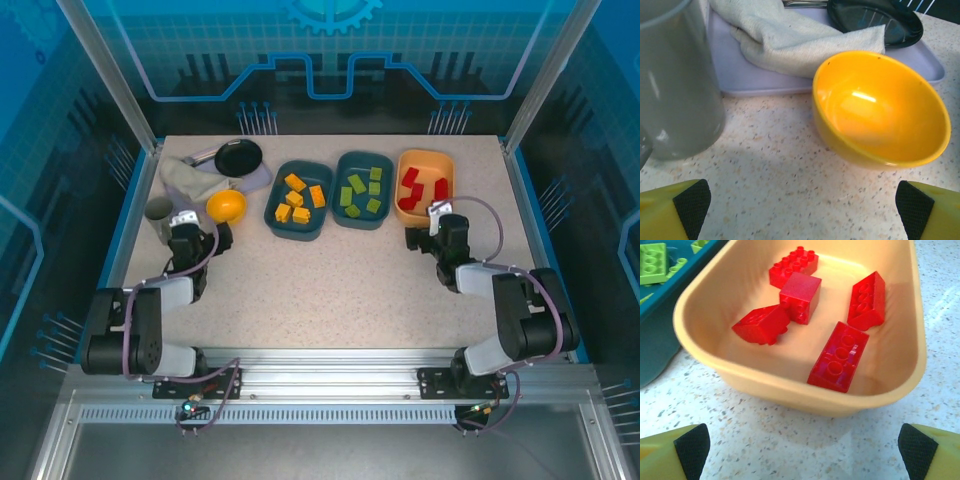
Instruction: Sort the legos into containers by color
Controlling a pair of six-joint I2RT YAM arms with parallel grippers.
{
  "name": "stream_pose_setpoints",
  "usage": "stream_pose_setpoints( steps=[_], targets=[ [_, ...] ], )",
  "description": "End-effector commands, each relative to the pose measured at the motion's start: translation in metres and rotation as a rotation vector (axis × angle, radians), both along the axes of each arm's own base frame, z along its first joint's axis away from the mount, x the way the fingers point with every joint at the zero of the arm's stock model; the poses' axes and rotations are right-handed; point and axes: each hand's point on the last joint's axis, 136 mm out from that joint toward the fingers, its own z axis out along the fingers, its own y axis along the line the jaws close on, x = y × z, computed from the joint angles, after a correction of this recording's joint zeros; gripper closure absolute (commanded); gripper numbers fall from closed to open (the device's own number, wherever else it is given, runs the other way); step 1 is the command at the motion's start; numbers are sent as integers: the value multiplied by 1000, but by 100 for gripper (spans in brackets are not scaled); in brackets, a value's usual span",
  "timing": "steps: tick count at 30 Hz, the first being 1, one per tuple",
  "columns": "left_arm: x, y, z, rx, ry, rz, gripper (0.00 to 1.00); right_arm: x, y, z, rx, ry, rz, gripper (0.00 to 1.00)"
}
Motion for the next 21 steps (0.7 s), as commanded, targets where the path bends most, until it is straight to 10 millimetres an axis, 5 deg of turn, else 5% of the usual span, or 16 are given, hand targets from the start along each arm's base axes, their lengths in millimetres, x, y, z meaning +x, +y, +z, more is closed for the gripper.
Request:
stream_pose_setpoints(
  steps=[1, 12, 21],
  targets=[
    [9, 3, 27, 31, -114, 27, 1, 8, 3, 22, 29, -142, 41, 0],
    [21, -28, 19, 110, -111, -106, 1, 8, 3, 22, 28, -151, 41, 0],
    [25, -31, 12, 123, -101, -118, 1, 9, 3, 22, 31, -149, 43, 0]
  ],
)
